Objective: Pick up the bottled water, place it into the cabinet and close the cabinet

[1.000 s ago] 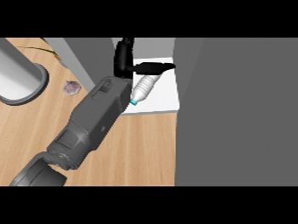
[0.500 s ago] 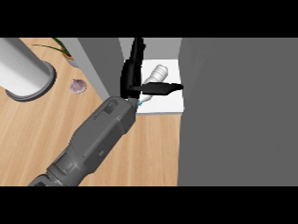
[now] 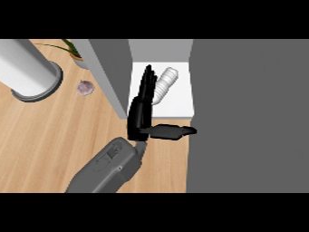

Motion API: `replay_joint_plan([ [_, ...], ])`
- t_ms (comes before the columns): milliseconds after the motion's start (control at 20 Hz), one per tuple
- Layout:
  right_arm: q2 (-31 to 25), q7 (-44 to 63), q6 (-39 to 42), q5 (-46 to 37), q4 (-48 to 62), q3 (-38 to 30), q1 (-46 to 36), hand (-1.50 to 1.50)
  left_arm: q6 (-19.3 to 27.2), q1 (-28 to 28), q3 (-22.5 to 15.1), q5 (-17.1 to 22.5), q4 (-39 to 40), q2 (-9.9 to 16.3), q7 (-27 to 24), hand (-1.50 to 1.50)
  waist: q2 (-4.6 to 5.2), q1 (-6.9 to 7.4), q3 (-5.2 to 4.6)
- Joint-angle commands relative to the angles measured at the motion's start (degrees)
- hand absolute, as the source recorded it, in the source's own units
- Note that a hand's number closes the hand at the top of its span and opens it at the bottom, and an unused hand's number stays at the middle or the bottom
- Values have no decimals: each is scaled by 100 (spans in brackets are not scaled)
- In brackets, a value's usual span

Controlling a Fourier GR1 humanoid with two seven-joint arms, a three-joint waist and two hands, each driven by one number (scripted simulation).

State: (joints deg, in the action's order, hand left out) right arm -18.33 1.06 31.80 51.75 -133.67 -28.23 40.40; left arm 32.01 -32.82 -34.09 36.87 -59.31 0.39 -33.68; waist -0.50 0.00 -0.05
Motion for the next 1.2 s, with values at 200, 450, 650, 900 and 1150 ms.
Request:
replay_joint_plan([
  [200,57,236,-147,-222,-773,-144,-9,-150,196,1765,-958,-282,-2244,447,304,150,-11,68,1],
  [450,243,258,558,-427,-861,190,280,150,8,2535,-1396,-566,-2635,849,30,150,7,-40,2],
  [650,-249,677,375,81,-1026,204,243,150,-345,2734,-996,-437,-3169,1682,234,150,29,-11,-3],
  [900,-66,622,997,-564,-1069,487,391,150,-791,3439,-878,-301,-3739,2445,65,150,8,23,-5],
  [1150,-333,734,1434,-274,-1510,772,566,150,-954,3733,-365,-15,-4367,3104,205,150,-16,-9,-9],
])
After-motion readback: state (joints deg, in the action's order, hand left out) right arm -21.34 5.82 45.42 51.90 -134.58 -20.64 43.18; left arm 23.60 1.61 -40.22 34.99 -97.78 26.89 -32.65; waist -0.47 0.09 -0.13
